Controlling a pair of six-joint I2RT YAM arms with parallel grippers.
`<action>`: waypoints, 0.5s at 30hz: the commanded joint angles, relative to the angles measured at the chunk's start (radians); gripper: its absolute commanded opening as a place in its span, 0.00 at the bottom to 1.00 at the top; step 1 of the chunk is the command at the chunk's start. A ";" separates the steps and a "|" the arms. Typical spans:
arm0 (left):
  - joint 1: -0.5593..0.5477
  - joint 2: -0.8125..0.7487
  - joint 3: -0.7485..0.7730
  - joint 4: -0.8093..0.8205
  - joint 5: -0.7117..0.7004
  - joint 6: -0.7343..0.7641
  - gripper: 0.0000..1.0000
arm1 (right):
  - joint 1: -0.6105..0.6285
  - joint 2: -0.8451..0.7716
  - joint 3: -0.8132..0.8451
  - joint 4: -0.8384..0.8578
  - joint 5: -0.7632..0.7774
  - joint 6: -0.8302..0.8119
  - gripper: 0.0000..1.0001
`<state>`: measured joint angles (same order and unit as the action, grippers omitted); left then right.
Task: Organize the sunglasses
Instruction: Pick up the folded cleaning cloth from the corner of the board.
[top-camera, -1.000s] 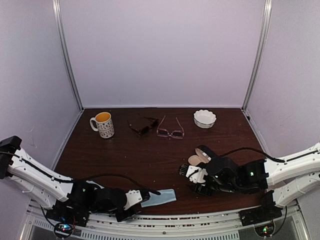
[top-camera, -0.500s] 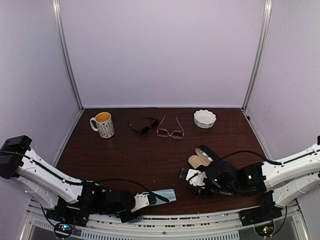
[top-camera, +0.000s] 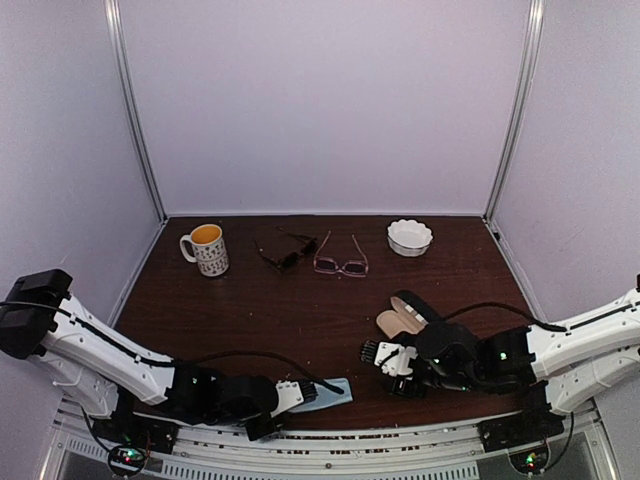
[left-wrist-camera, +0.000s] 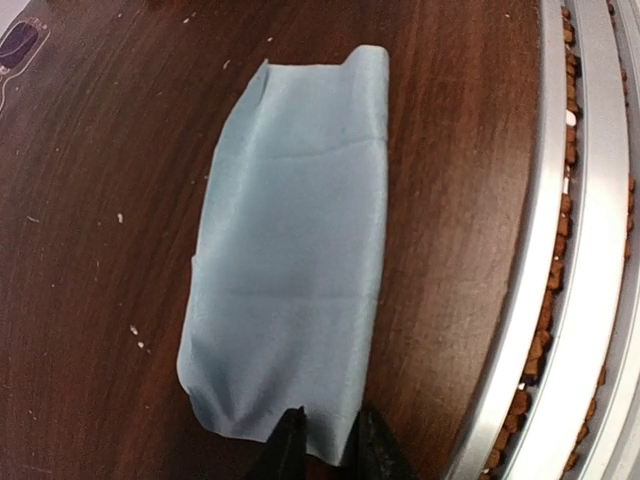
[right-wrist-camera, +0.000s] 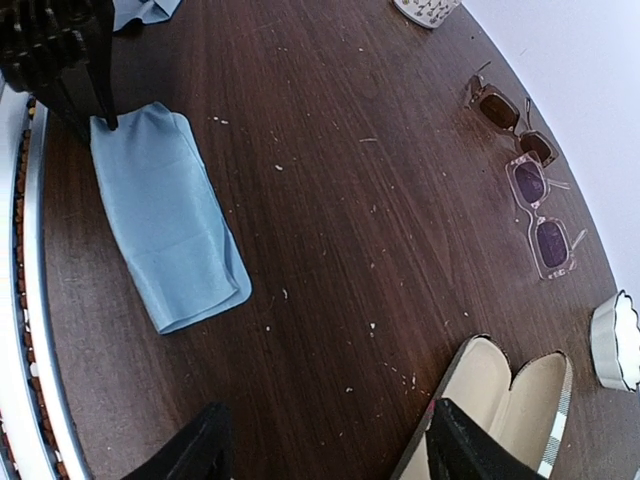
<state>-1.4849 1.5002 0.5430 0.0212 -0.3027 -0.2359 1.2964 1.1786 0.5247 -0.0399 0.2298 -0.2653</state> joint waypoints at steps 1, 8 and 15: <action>0.011 0.009 0.015 -0.022 -0.023 -0.011 0.14 | 0.008 -0.036 -0.022 0.027 -0.067 -0.034 0.68; 0.011 0.005 0.021 -0.038 -0.035 -0.022 0.00 | 0.017 -0.072 -0.068 0.058 -0.255 -0.169 0.65; 0.011 -0.014 0.016 -0.031 -0.037 -0.037 0.00 | 0.022 0.004 -0.035 0.065 -0.308 -0.247 0.63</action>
<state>-1.4788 1.4998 0.5484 -0.0048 -0.3222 -0.2523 1.3117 1.1332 0.4629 0.0021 -0.0242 -0.4515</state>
